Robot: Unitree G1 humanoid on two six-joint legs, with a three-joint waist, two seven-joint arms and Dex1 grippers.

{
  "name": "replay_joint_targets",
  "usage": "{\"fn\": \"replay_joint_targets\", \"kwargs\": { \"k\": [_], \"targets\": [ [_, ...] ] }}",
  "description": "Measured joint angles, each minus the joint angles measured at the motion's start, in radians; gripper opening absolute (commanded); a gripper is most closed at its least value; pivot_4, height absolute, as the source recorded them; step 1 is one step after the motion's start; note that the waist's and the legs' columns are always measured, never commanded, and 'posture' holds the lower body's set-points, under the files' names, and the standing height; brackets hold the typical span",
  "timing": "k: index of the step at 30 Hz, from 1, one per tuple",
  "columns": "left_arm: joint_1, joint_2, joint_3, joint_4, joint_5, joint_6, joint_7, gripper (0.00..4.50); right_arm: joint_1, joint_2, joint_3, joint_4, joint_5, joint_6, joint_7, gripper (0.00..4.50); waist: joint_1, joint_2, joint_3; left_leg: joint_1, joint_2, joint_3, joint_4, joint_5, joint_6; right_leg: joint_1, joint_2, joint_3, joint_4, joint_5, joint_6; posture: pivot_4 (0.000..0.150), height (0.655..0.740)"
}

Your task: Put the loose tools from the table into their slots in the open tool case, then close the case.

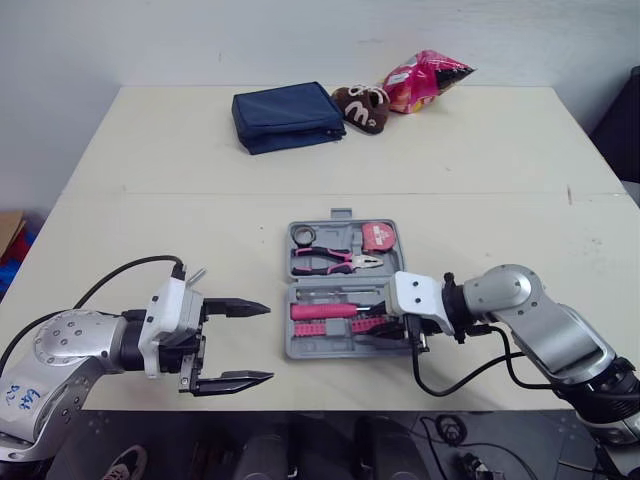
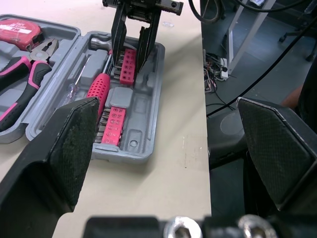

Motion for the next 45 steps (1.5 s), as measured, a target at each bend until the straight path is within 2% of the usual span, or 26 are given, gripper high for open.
{"fn": "replay_joint_targets", "kwargs": {
  "k": [14,19,30,45],
  "targets": [
    [0.015,0.0,0.004,-0.002,0.0,0.0,0.0,4.5,-0.069,0.046,0.069,-0.007,-0.025,0.119,-0.013,0.84,-0.003,0.0,0.0,0.0,0.001,0.0,0.0,0.0,-0.001,0.0,0.001,0.0,0.0,0.0,0.0,0.15,0.74],
    [0.025,0.0,0.013,-0.002,0.0,-0.001,-0.001,4.5,-0.087,0.079,0.073,-0.008,0.006,0.189,0.001,0.84,-0.003,0.0,0.0,0.0,0.001,0.0,-0.001,0.0,-0.001,0.0,0.001,0.0,0.0,0.0,-0.001,0.15,0.74],
    [0.031,0.0,0.013,0.0,0.0,-0.001,-0.004,4.5,-0.156,0.048,0.069,-0.037,0.122,0.379,0.057,0.84,-0.001,0.0,0.0,0.0,0.001,-0.001,-0.001,-0.001,0.0,0.0,0.0,0.0,-0.001,0.0,-0.001,0.15,0.74],
    [0.032,-0.008,-0.002,0.0,0.017,-0.002,-0.002,4.5,-0.185,0.052,0.071,-0.152,0.181,0.624,-0.105,0.84,-0.001,0.0,0.0,-0.004,0.001,0.0,-0.001,-0.002,-0.001,-0.005,0.0,0.0,-0.001,0.0,-0.001,0.15,0.74]
  ]
}}
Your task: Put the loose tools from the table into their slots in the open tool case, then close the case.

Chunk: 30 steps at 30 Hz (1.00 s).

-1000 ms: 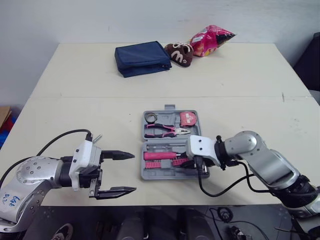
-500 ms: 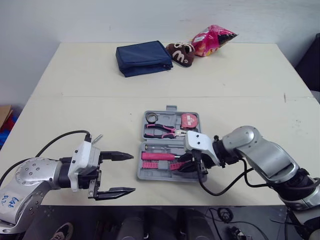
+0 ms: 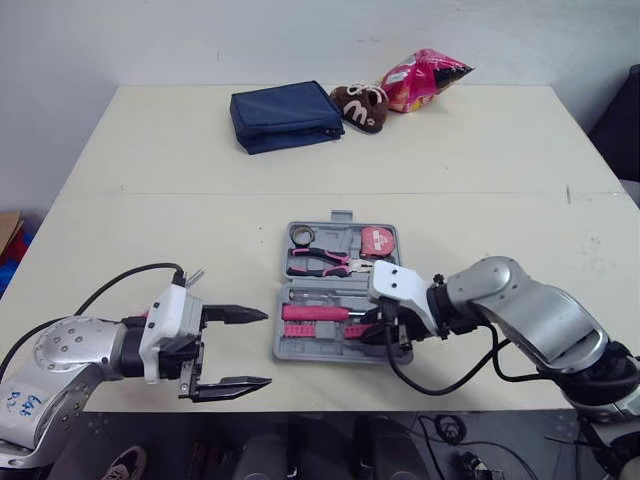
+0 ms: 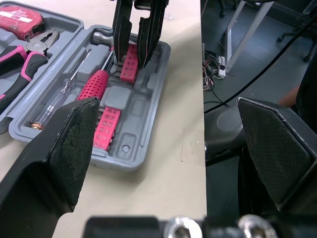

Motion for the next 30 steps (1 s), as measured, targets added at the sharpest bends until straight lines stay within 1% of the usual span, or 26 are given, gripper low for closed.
{"fn": "replay_joint_targets", "kwargs": {
  "k": [8,12,23,25,26,28,30],
  "targets": [
    [0.001,-0.004,-0.004,0.0,0.007,0.0,0.001,4.5,-0.04,0.007,0.044,-0.003,0.002,0.035,-0.048,0.84,-0.001,0.0,0.0,-0.003,0.0,0.002,0.0,0.0,0.0,-0.004,0.0,0.001,0.001,0.0,0.0,0.15,0.74],
    [0.005,-0.006,-0.004,0.0,0.01,0.0,0.002,4.5,-0.056,0.027,0.06,0.004,0.003,0.045,-0.065,0.84,-0.001,0.0,0.0,-0.01,-0.001,0.002,0.002,0.001,0.001,-0.011,0.001,0.001,0.008,0.0,0.0,0.15,0.74],
    [0.022,-0.006,-0.004,0.0,0.017,-0.003,0.006,4.5,-0.082,0.062,0.069,0.019,0.055,0.104,-0.101,0.84,-0.004,-0.001,0.0,-0.01,0.0,0.002,0.002,0.003,0.001,-0.011,0.001,0.001,0.009,0.0,0.0,0.15,0.74],
    [0.023,-0.006,-0.004,0.0,0.018,-0.007,0.008,4.5,-0.082,0.06,0.068,0.021,0.06,0.107,-0.106,1.86,-0.004,-0.001,-0.001,-0.01,0.0,0.002,0.002,0.003,0.001,-0.011,0.001,0.001,0.009,0.0,0.0,0.15,0.74],
    [0.023,-0.006,-0.004,0.0,0.018,-0.008,0.011,4.5,-0.08,0.055,0.068,0.023,0.062,0.106,-0.108,2.16,-0.004,-0.001,-0.001,-0.01,0.0,0.002,0.002,0.003,0.001,-0.011,0.001,0.001,0.009,0.0,0.0,0.15,0.74],
    [0.023,-0.006,-0.004,0.0,0.019,-0.009,0.013,4.5,-0.075,0.059,0.062,0.025,0.08,0.1,-0.108,3.08,-0.003,-0.001,-0.001,-0.01,0.0,0.002,0.002,0.003,0.001,-0.011,0.001,0.001,0.009,0.0,0.0,0.15,0.74],
    [0.026,-0.006,-0.003,0.0,0.019,-0.01,0.014,4.5,-0.069,0.063,0.035,0.03,0.118,0.111,-0.094,4.12,-0.003,-0.001,-0.001,-0.01,-0.001,0.002,0.002,0.003,0.001,-0.011,0.001,0.001,0.009,0.0,0.0,0.15,0.74]
  ]
}}
